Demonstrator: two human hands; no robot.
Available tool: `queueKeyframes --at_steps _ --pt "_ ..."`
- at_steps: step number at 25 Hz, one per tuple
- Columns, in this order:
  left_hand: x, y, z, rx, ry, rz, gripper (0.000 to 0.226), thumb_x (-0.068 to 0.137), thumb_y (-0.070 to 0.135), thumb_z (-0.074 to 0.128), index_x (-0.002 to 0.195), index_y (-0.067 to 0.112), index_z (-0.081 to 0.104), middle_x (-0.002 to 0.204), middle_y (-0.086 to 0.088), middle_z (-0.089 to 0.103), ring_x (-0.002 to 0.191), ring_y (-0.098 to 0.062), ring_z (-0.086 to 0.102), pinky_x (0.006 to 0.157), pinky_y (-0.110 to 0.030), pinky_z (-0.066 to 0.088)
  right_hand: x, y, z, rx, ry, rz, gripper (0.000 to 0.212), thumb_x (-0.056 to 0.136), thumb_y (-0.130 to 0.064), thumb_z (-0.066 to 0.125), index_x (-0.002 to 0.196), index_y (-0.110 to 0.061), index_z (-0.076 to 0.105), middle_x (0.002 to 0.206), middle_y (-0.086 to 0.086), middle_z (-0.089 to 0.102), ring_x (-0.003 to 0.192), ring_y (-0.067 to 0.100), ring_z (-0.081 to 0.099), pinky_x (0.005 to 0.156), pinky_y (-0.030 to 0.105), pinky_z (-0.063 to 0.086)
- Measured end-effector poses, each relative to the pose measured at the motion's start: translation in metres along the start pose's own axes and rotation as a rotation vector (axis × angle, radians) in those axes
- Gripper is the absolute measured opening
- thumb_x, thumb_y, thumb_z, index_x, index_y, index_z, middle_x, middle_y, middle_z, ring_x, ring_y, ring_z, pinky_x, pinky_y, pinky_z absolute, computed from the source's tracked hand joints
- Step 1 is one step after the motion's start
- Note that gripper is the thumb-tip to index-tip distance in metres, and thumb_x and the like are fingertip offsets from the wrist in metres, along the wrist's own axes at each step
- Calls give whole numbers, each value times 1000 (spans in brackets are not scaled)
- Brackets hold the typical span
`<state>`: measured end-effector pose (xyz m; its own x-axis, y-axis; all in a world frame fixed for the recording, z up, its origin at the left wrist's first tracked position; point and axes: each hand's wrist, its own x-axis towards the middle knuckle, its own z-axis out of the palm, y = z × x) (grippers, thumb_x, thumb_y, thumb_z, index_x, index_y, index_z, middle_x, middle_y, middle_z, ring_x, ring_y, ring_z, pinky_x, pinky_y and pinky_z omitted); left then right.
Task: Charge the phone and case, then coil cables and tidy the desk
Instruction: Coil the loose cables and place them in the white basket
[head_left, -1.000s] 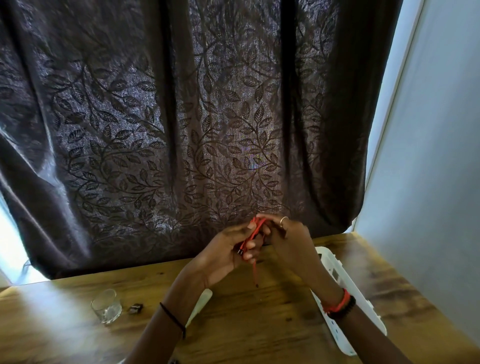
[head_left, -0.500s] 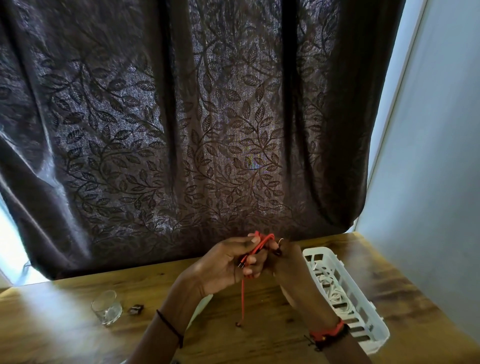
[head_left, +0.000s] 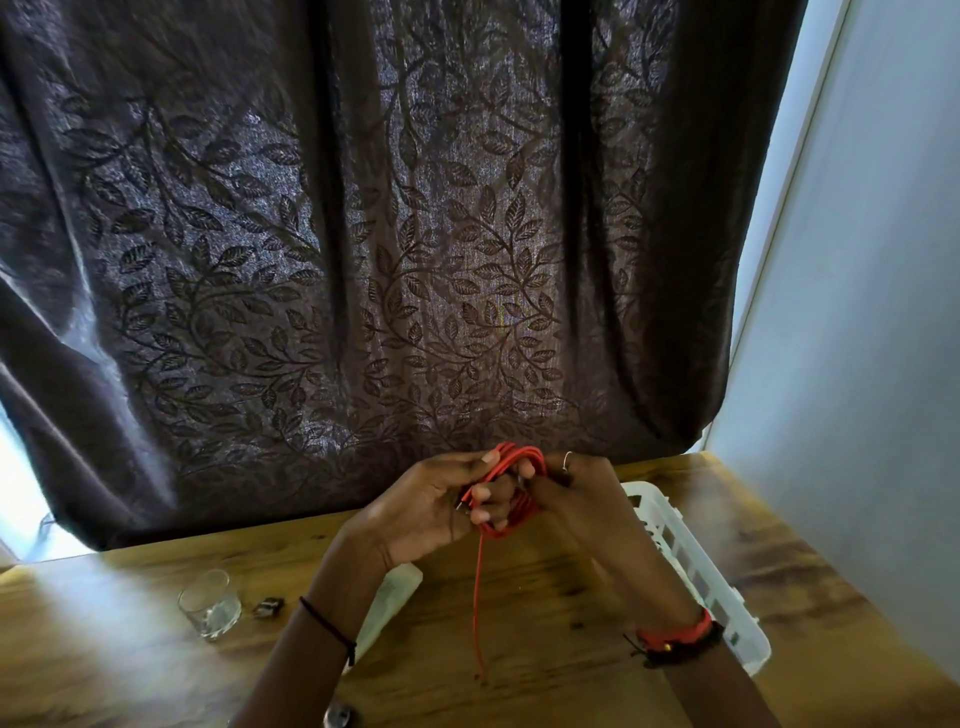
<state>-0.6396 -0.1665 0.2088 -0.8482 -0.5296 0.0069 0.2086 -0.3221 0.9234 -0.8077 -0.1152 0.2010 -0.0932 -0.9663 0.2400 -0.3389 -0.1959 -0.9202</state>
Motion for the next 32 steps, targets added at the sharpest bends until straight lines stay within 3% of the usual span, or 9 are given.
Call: queueKeyframes --at_steps 3,7,12,15,20,23,26,28,32 --pt "-1 5 -3 -42 -8 -21 30 93 23 42 103 4 64 63 6 44 56 -8 46 74 -26 48 2 -3 -4 151 -39 26 32 81 5 57 87 -24 70 75 -8 73 75 0 66 66 12 50" --pt "0 12 -8 -40 15 -42 33 93 23 43 110 0 59 64 4 48 58 -8 49 76 -28 52 4 -1 -10 265 -86 19 38 81 9 57 107 -18 63 94 -2 72 90 5 67 69 16 52" --pt "-2 16 -7 -108 45 2 40 97 18 36 132 4 49 64 3 46 55 -8 49 65 -25 52 5 4 -18 884 -365 174 54 69 5 65 120 -8 57 104 9 65 90 19 62 73 27 54" --pt "1 17 3 -31 43 46 40 98 17 33 134 7 48 64 2 40 57 -7 47 66 -24 52 8 11 -17 992 -374 190 59 58 -3 75 115 -6 60 97 10 66 85 21 61 75 34 50" --pt "7 6 6 20 122 50 41 97 23 37 132 8 52 65 3 40 57 -6 45 68 -20 44 9 7 -11 594 -105 177 9 82 1 57 84 -3 65 64 1 63 62 10 55 54 16 48" --pt "8 2 7 79 160 74 40 95 25 40 130 10 54 65 5 40 57 -6 42 68 -22 38 6 5 -11 439 -96 141 14 87 3 54 88 -5 65 66 -2 68 59 5 62 53 13 47" --pt "10 1 6 59 220 94 39 95 25 41 127 9 56 63 5 39 54 -5 41 67 -22 39 5 1 -10 343 -99 109 16 79 -3 68 86 -16 64 67 -7 71 61 2 64 53 11 47" --pt "11 -1 6 7 260 100 37 95 23 41 125 8 58 61 6 39 53 -5 41 66 -21 41 5 6 -3 138 28 46 24 72 -10 76 85 -24 61 73 -8 70 69 6 64 61 14 49" --pt "10 -6 8 -21 276 100 39 93 26 43 123 6 59 60 6 44 53 -5 42 63 -20 42 -4 22 11 -226 374 -400 30 77 -10 71 95 -32 60 94 -2 56 84 4 57 71 11 45"
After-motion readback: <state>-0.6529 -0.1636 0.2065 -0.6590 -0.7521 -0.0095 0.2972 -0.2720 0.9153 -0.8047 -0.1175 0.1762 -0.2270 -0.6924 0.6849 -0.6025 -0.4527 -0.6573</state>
